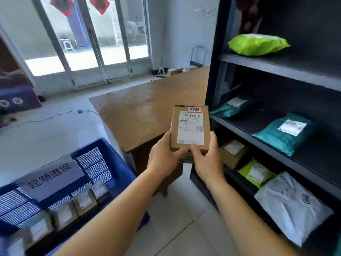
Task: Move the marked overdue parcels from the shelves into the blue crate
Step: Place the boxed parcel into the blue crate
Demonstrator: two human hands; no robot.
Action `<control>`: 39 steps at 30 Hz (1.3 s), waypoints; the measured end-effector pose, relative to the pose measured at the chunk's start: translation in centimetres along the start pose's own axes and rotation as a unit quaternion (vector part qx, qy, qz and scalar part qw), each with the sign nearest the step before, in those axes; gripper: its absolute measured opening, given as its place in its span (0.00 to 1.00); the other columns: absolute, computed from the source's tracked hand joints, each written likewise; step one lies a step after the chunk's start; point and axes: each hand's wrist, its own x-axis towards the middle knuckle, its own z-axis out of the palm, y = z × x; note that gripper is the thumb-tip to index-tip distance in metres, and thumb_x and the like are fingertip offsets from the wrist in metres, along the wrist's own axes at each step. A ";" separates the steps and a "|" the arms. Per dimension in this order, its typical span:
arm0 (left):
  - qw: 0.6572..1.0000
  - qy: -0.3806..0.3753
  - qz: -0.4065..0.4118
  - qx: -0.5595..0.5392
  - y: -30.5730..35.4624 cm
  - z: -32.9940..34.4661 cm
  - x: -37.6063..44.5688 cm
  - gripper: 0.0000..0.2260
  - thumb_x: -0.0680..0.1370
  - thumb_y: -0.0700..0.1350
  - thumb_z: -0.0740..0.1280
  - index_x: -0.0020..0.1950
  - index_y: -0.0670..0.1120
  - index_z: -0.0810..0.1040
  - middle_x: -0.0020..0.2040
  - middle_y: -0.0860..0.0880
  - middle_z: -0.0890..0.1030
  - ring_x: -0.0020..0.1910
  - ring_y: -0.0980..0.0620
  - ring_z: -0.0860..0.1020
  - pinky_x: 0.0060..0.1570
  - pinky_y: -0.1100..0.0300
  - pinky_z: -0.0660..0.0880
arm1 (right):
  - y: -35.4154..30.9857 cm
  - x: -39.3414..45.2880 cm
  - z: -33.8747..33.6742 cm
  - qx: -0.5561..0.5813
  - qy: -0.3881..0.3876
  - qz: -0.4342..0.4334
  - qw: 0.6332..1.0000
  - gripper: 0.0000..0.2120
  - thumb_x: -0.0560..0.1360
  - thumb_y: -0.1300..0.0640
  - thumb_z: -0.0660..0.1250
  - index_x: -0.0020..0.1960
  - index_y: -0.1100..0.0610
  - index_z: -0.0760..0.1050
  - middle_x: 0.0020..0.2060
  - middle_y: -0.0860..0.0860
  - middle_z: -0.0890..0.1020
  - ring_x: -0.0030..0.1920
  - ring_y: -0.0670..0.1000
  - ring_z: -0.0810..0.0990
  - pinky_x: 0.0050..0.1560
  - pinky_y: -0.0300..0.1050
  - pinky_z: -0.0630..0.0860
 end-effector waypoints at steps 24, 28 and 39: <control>0.952 0.224 -0.210 -0.004 -19.9 -23.2 -6.6 0.21 0.73 0.52 0.72 0.63 0.59 0.71 0.48 0.64 0.77 0.46 0.66 0.75 0.43 0.73 0.70 | -7.4 -7.3 30.5 0.010 -0.305 -0.044 0.951 0.34 0.77 0.52 0.65 0.76 0.47 0.51 0.68 0.46 0.71 0.64 0.46 0.71 0.57 0.38 0.67; 0.945 0.219 -0.243 -0.001 -24.2 -24.6 -2.2 0.21 0.73 0.51 0.72 0.64 0.57 0.71 0.53 0.60 0.79 0.49 0.61 0.77 0.48 0.67 0.73 | -6.7 -3.7 35.8 0.002 -0.315 -0.018 0.949 0.29 0.77 0.54 0.66 0.73 0.48 0.56 0.64 0.45 0.74 0.56 0.43 0.73 0.50 0.33 0.68; 0.920 0.190 -0.341 -0.036 -37.8 -25.4 9.2 0.16 0.72 0.50 0.72 0.57 0.57 0.72 0.52 0.58 0.77 0.51 0.59 0.76 0.50 0.64 0.75 | -1.0 6.1 49.8 -0.096 -0.341 0.048 0.934 0.32 0.76 0.51 0.68 0.75 0.50 0.57 0.66 0.50 0.63 0.55 0.47 0.72 0.50 0.38 0.69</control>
